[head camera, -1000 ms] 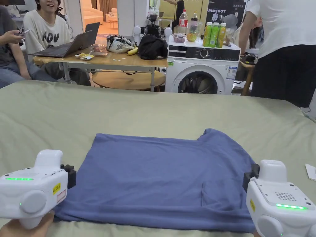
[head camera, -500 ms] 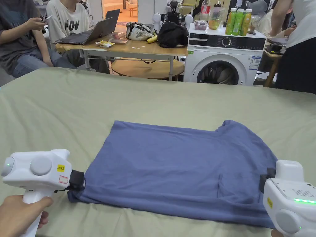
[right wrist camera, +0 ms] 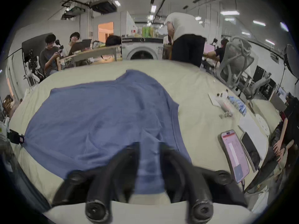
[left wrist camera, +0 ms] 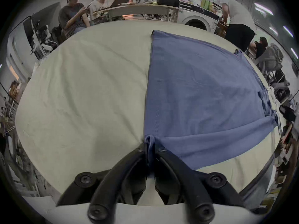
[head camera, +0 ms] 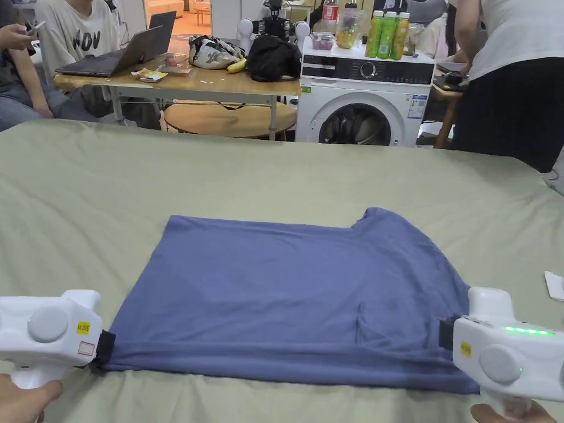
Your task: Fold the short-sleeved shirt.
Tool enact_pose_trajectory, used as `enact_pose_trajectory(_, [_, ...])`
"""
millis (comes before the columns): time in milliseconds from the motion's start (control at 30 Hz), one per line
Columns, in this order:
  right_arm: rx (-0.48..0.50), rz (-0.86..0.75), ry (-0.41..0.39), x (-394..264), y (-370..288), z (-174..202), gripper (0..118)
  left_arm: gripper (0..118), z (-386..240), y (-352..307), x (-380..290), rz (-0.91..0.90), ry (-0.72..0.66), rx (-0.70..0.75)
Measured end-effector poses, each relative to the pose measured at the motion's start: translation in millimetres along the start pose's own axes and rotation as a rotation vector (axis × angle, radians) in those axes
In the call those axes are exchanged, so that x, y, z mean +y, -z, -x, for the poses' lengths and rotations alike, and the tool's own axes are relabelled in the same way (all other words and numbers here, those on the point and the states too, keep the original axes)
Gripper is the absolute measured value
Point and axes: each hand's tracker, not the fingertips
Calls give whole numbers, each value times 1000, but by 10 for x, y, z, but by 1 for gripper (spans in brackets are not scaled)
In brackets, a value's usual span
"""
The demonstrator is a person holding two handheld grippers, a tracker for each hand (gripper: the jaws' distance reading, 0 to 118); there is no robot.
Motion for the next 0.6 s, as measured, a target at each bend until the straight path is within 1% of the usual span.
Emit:
enact_pose_trajectory(33, [-3, 30, -5, -1, 5, -43, 51, 2, 4, -13, -13, -4, -3, -1])
enact_pose_trajectory(100, [-31, 75, -36, -13, 2, -117, 51, 1, 40, -26, -35, -17, -16, -10])
enact_pose_trajectory(167, [-35, 106, -62, -35, 8, -178, 51, 1, 44, -47, -57, -26, -22, -18])
enact_pose_trajectory(200, [-31, 118, -59, -52, 21, -213, 51, 1, 43, -57, -66, -29, -24, -20])
enact_pose_trajectory(300, [-15, 208, -42, -137, 158, -300, 42, 1, 74, -34, -50, -37, -29, -22])
enact_pose_trajectory(333, [2, 250, -46, -179, 233, -318, 42, 1, 72, -34, -57, -38, -27, -22])
enact_pose_trajectory(367, [12, 285, -49, -231, 308, -327, 30, 1, 83, -17, -49, -43, -27, -21])
enact_pose_trajectory(400, [38, 305, -46, -278, 365, -336, 21, 1, 91, -14, -59, -46, -29, -23])
enact_pose_trajectory(433, [68, 266, -24, -316, 371, -354, 19, 1, 97, -14, -71, -50, -30, -24])
enact_pose_trajectory(467, [42, 243, -37, -325, 344, -353, 13, 1, 105, -21, -85, -59, -29, -28])
enact_pose_trajectory(500, [50, 242, -46, -304, 333, -349, 6, 1, 104, -20, -96, -66, -26, -30])
enact_pose_trajectory(533, [71, 233, -35, -278, 314, -358, 5, 1, 115, -29, -100, -71, -26, -33])
enact_pose_trajectory(600, [64, 237, -30, -233, 252, -347, 4, 1, 149, -72, -82, -93, -50, -54])
